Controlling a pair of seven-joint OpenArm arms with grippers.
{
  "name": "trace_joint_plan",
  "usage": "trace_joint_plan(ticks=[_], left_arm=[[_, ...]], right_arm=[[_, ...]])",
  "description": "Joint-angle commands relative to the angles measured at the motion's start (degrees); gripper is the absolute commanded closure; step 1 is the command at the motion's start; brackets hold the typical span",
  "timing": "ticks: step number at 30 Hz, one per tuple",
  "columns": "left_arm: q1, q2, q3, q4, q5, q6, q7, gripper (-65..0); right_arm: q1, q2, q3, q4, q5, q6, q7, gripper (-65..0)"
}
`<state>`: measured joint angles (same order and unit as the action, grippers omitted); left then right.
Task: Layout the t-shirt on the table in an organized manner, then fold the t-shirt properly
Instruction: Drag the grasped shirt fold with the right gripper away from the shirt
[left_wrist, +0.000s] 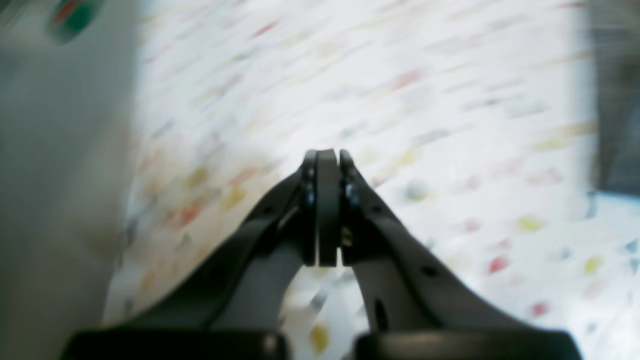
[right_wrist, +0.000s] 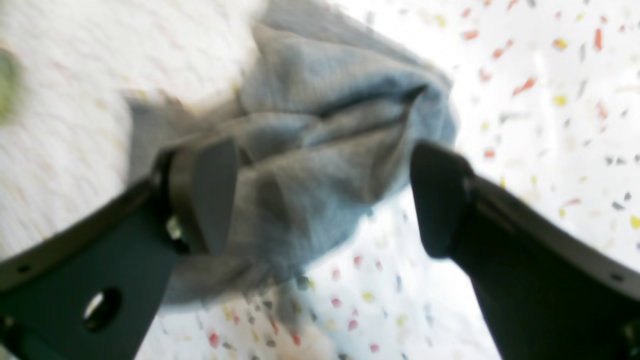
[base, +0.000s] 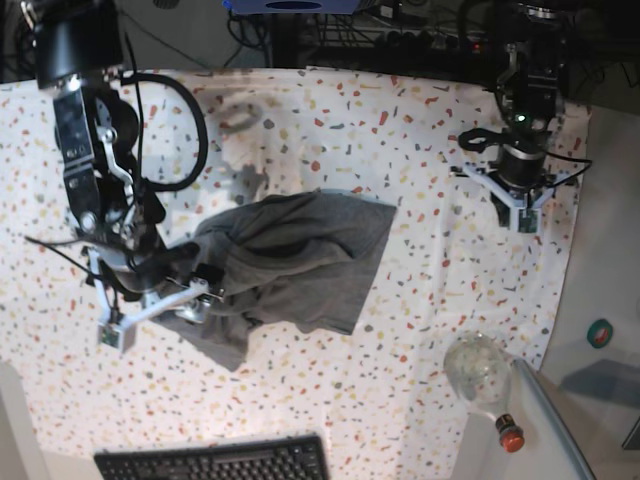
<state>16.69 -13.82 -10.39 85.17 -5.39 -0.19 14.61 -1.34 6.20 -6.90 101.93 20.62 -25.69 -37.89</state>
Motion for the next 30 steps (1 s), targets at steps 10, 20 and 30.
trace_joint_plan(ticks=[10,20,30], left_arm=[[6.39,-6.53,-11.28,0.68,-23.93,-6.72,-1.2,0.0],[7.09,-6.26,-10.93,1.82,-24.99,-6.72,-1.2,-18.3],[6.92,-6.35,-11.01,2.0,-24.72,-6.72,-1.2,-20.4]], right_arm=[[-2.66,-13.36,27.77,-13.45,-0.97,28.55,7.52,-48.5],[3.67,-9.23,29.53,-29.62,11.16,33.74,7.69,-48.2],[10.88,-7.03,26.19,-40.0,12.83,33.91,7.95,-48.2]])
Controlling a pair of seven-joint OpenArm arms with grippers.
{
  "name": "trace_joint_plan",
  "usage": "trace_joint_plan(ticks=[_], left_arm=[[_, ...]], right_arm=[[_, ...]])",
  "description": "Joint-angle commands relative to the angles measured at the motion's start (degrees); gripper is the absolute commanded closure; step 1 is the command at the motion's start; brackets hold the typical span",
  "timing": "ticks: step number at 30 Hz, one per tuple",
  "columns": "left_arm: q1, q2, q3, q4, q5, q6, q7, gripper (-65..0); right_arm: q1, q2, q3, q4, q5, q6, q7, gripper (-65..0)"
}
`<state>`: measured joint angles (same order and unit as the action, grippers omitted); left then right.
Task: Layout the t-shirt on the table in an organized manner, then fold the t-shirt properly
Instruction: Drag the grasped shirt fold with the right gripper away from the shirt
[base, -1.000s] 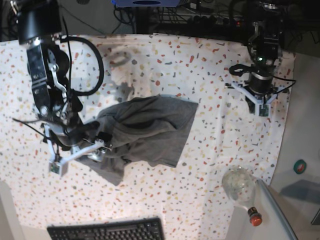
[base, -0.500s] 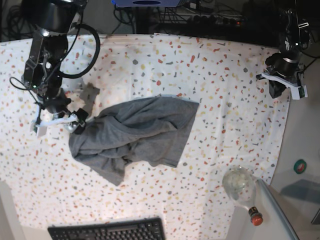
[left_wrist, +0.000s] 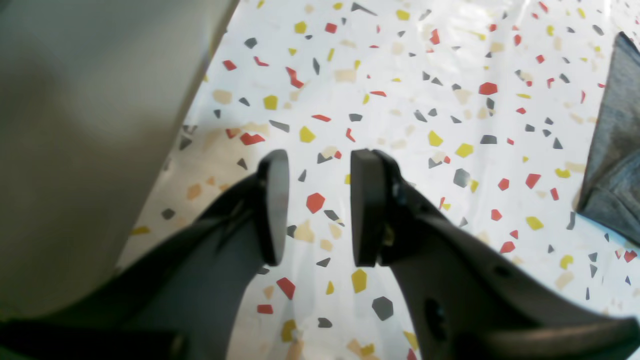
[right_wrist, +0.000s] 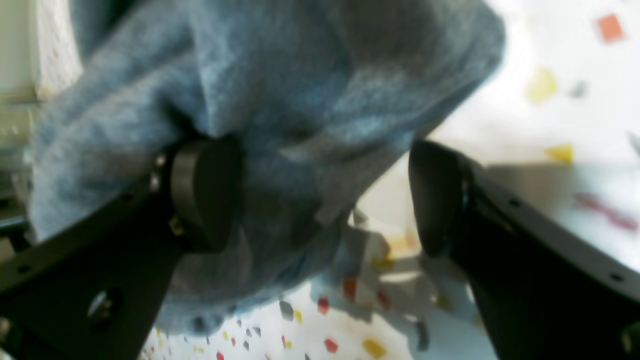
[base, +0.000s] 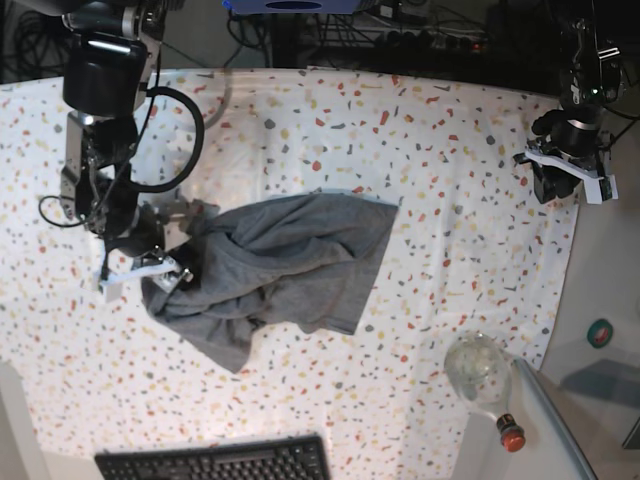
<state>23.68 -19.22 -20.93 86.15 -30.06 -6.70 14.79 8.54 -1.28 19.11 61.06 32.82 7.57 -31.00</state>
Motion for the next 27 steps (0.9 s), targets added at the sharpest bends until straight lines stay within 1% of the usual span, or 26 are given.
trace_joint_plan(ticks=[1,2,3,4,6,8,9,12,17,18,19,20,22,24,25,27], left_arm=[[0.01,-1.04,-0.57,1.02,-0.05,-0.2,-1.38,-20.4],[0.01,-1.04,-0.65,1.02,-0.05,-0.2,-1.38,-20.4],[0.01,-1.04,-0.74,0.93,0.04,-0.2,-1.38,-20.4],[0.01,-1.04,-0.92,0.84,0.04,-0.2,-1.38,-20.4],[0.01,-1.04,-0.92,0.66,0.04,-0.2,-1.38,-20.4],[0.01,-1.04,-0.83,0.58,0.04,-0.2,-1.38,-20.4],[0.01,-1.04,-0.57,0.58,0.04,-0.29,-1.38,-20.4],[-0.25,-1.04,-0.39,0.75,0.04,-0.29,-1.38,-20.4],[-0.34,-1.04,-0.39,0.75,0.04,-0.29,-1.38,-20.4],[-0.34,-1.04,-0.48,0.75,0.04,-0.29,-1.38,-20.4],[-0.34,-1.04,-0.65,0.75,0.04,-0.29,-1.38,-20.4],[-0.34,-1.04,-0.74,0.66,0.04,-0.29,-1.38,-20.4],[-0.34,-1.04,-0.74,0.58,0.04,-0.29,-1.38,-20.4],[-0.34,-1.04,-0.57,0.58,0.04,-0.29,-1.38,-20.4],[-0.34,-1.04,-0.48,0.58,0.04,-0.29,-1.38,-20.4],[-0.34,-1.04,-0.48,0.66,0.04,-0.29,-1.38,-20.4]], right_arm=[[1.27,0.44,0.18,0.61,0.63,0.82,1.07,-48.2],[1.35,0.44,0.18,0.61,0.63,1.61,1.07,-47.6],[1.35,0.44,0.18,0.79,0.63,3.02,0.98,-44.7],[1.35,0.44,0.45,1.14,0.63,4.16,0.72,-39.0],[1.0,0.44,0.27,1.58,0.63,6.01,0.54,-22.2],[0.56,0.53,0.18,1.58,0.63,7.5,-0.34,-3.2],[0.39,0.53,0.27,1.58,0.63,8.12,-1.3,0.0],[-0.32,0.36,0.62,4.22,0.63,8.12,-4.03,0.0],[-4.18,0.18,0.71,11.78,0.72,7.86,-7.19,0.0],[-5.06,0.09,0.71,12.74,0.72,7.86,-7.19,0.0],[-5.77,0.09,0.8,13.01,0.72,7.15,-6.93,0.0],[-6.12,0.09,0.89,13.01,0.72,5.75,-6.84,-6.3],[-6.21,0.09,2.47,11.16,0.72,1.61,-4.91,-24.8],[-5.59,0.09,3.52,8.0,0.72,-0.06,-2.36,-38.0],[-5.06,0.53,3.52,6.24,0.72,-0.06,-1.3,-41.0],[-4.54,0.71,3.35,3.16,0.54,-0.06,0.02,-40.2]])
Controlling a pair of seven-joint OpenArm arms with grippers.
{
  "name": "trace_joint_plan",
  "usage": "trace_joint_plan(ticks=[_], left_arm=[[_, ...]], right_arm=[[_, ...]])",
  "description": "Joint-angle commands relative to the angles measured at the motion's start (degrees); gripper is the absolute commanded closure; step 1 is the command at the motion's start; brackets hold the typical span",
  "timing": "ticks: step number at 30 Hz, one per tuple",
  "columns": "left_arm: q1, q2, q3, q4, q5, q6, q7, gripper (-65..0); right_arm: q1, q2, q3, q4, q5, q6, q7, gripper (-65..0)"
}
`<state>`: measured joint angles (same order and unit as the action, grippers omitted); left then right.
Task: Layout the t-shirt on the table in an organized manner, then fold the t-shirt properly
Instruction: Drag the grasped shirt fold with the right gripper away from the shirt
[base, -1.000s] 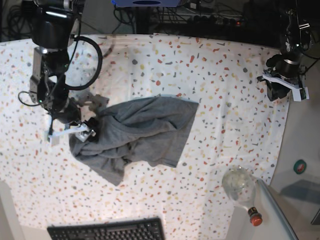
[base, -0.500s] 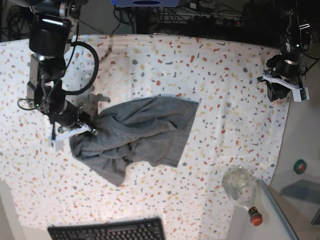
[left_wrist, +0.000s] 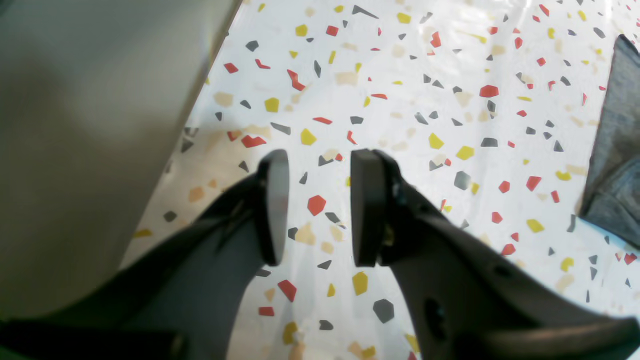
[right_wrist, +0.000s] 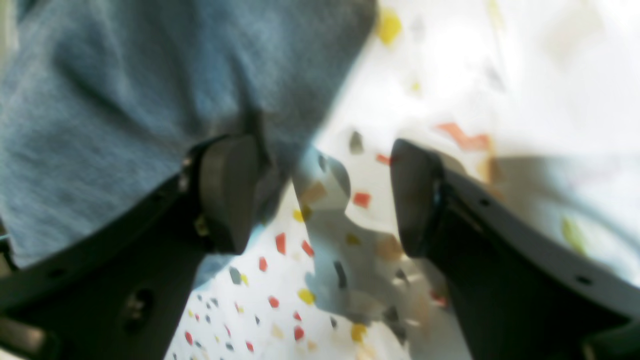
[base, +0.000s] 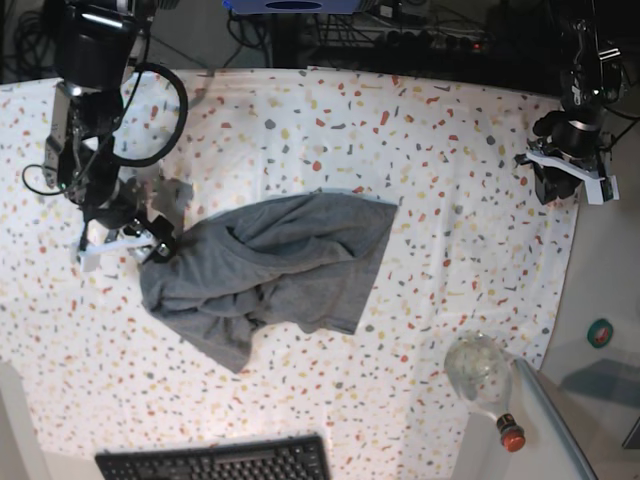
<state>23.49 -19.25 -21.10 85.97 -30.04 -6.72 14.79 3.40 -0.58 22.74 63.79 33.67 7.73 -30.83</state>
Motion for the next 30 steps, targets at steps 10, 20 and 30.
trace_joint_plan(ticks=[10,20,30], left_arm=[[0.12,-1.02,-0.3,0.75,0.02,-0.27,-1.38,-20.4],[0.29,-1.02,-0.22,0.66,0.02,-0.27,-1.38,-20.4],[-0.14,-1.11,0.58,0.93,2.75,-0.27,-1.38,-20.2]], right_arm=[[7.02,1.59,-0.81,-11.88,-0.31,0.05,0.19,-40.4],[6.14,1.94,-4.24,-10.21,-0.22,1.81,0.02,-0.2],[-6.26,1.59,-4.24,18.19,-0.13,4.36,-9.83,0.0]])
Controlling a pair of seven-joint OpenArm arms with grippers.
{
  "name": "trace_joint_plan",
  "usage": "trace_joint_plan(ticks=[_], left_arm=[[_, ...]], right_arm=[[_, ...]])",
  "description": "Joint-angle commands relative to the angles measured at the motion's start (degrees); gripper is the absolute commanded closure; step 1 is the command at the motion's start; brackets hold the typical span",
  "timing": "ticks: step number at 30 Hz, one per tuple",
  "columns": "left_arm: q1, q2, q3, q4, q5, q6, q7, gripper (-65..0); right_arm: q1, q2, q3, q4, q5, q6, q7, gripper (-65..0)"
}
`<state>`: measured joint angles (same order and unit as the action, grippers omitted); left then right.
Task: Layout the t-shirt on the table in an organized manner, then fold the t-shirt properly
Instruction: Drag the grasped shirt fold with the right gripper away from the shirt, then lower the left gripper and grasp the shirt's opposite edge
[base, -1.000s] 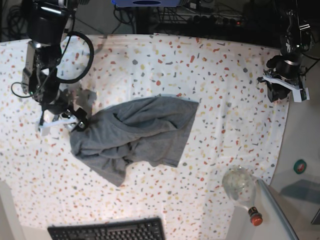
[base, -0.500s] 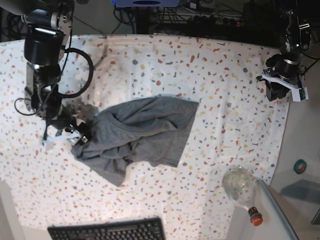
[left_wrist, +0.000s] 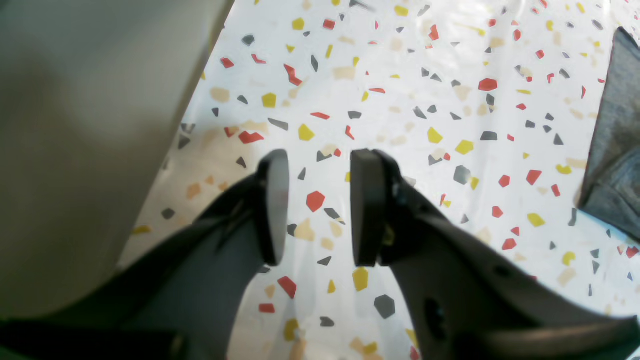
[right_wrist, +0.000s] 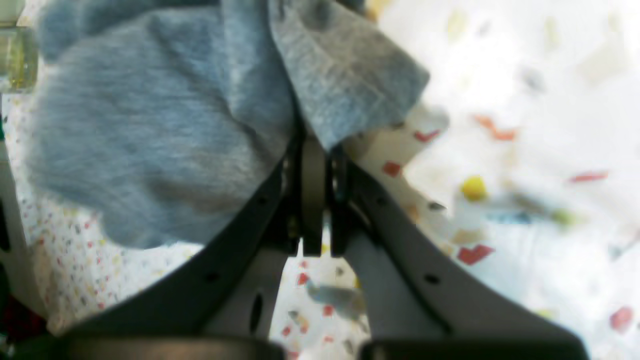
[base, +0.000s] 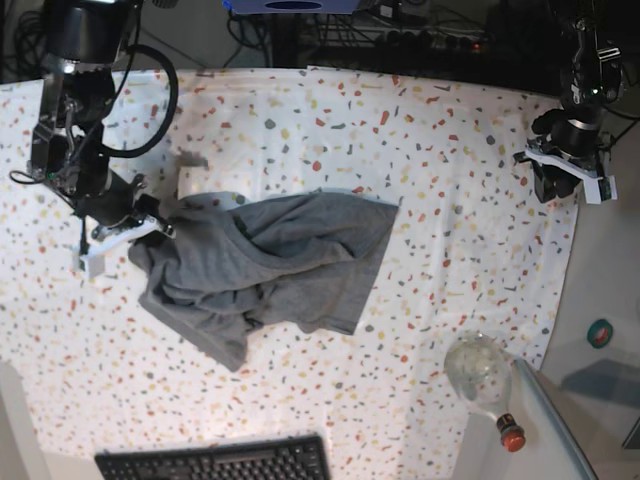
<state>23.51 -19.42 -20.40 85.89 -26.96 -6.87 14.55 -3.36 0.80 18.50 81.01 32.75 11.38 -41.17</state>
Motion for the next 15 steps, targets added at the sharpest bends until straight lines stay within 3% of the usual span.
trace_joint_plan(ticks=[1,6,11,12,15], left_arm=[[-0.17,-0.93,1.19,1.19,2.3,-0.12,-1.23,-20.2],[-2.98,-0.23,13.41,2.68,21.11,-0.12,-1.32,-20.6],[-7.38,3.9,18.43,7.17,25.77,-0.12,-1.14,-23.4],[-8.25,4.26,19.48,8.14,26.39,-0.12,-1.14,-26.2],[-12.3,4.26,25.72,9.72,29.03,-0.12,-0.79,-43.1]], right_arm=[[-0.47,0.39,0.0,3.34,0.79,0.71,-0.55,0.0],[-3.11,0.48,0.0,10.37,0.61,0.71,-4.77,0.0],[-3.46,0.48,0.09,10.81,0.52,0.71,-4.85,0.0],[-3.46,0.48,0.09,10.81,0.43,0.71,-4.85,0.0],[-3.46,0.56,0.09,10.81,0.35,0.71,-4.85,0.0]])
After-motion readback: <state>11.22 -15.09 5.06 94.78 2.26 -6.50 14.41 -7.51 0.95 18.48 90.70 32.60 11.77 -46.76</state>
